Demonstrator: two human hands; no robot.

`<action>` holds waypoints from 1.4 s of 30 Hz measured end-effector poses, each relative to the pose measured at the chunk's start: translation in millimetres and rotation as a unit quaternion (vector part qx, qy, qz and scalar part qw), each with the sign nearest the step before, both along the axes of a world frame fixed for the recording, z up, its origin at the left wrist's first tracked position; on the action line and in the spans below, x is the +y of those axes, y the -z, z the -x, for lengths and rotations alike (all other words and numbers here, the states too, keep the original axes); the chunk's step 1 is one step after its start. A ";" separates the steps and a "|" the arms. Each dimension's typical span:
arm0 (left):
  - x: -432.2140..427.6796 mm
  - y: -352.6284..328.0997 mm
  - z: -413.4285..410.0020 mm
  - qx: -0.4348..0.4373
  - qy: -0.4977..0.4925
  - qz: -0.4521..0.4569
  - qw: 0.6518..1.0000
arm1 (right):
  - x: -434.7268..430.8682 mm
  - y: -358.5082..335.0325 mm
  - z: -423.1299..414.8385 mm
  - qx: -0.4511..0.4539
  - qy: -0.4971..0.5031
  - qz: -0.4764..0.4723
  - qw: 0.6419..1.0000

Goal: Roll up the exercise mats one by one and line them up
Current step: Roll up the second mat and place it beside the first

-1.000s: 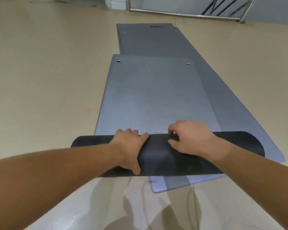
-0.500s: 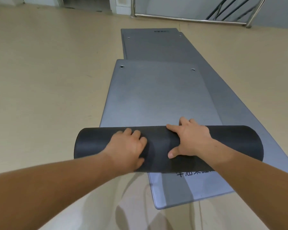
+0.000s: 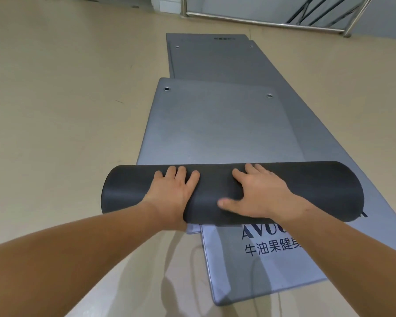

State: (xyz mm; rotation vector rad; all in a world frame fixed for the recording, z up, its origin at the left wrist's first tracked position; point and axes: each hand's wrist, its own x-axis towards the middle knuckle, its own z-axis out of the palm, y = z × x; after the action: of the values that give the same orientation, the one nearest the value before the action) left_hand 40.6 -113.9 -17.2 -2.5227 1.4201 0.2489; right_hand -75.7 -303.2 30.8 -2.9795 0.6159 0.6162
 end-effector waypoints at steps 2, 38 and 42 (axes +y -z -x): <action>-2.4 -7.5 -6.4 0.017 -0.001 -0.007 1.000 | -2.4 5.2 4.6 0.025 -0.013 0.002 1.000; 58.1 -61.2 79.5 0.082 -0.015 -0.144 0.986 | 27.8 -15.7 -6.4 -0.035 -0.031 0.086 0.995; 58.3 -38.6 58.7 0.068 -0.037 -0.093 0.993 | 48.1 -20.3 -3.2 -0.036 -0.069 0.030 0.997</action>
State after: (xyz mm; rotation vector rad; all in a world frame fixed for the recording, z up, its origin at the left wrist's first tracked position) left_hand -18.1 -55.6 21.4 -2.4476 1.2854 0.5487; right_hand -72.5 -255.1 51.1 -3.1041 0.4329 0.5035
